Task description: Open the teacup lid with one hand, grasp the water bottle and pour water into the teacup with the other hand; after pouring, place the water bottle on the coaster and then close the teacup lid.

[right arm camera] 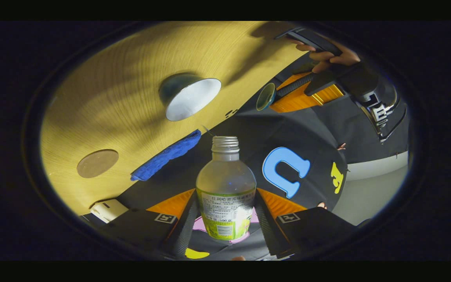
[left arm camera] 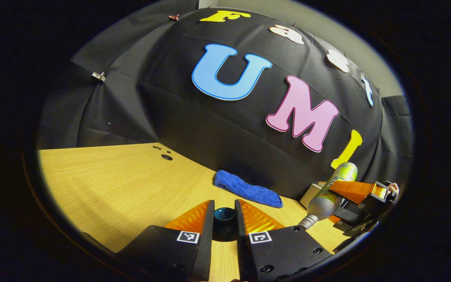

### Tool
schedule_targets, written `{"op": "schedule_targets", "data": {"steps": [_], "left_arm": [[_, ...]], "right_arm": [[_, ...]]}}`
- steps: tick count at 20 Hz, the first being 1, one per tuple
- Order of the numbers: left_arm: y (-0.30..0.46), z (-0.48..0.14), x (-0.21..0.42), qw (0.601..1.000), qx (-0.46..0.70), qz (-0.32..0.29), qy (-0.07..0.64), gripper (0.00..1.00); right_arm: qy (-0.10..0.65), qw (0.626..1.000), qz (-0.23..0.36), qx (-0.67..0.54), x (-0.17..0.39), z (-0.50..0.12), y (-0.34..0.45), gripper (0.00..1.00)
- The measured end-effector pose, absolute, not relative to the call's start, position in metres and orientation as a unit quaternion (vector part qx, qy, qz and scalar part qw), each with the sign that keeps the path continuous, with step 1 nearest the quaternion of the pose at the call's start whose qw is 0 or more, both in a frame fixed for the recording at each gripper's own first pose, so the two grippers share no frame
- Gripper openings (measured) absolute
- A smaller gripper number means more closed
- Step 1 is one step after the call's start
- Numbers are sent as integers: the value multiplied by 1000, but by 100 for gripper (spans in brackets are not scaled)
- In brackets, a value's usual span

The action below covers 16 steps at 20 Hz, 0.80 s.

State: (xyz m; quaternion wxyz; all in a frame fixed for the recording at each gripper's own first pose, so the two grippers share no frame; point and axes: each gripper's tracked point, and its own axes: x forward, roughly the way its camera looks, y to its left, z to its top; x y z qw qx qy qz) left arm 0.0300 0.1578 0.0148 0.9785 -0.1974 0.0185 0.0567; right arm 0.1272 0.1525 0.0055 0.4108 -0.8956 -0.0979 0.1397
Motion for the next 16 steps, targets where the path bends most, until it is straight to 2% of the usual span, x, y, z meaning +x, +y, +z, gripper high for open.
{"op": "schedule_targets", "data": {"steps": [3,5,7,10,16], "left_arm": [[158,13,31,978,-199,56,21,31],[157,13,31,978,-200,56,22,32],[158,13,31,978,-201,57,22,31],[159,9,33,977,-202,59,26,31],[162,5,33,979,-191,68,33,31]], "right_arm": [[-96,417,140,-893,127,4,152,78],[-70,454,151,-875,126,-10,145,78],[-26,523,178,-833,117,-41,133,78],[36,648,205,-733,105,-74,130,78],[128,868,219,-428,106,-73,139,77]]}}
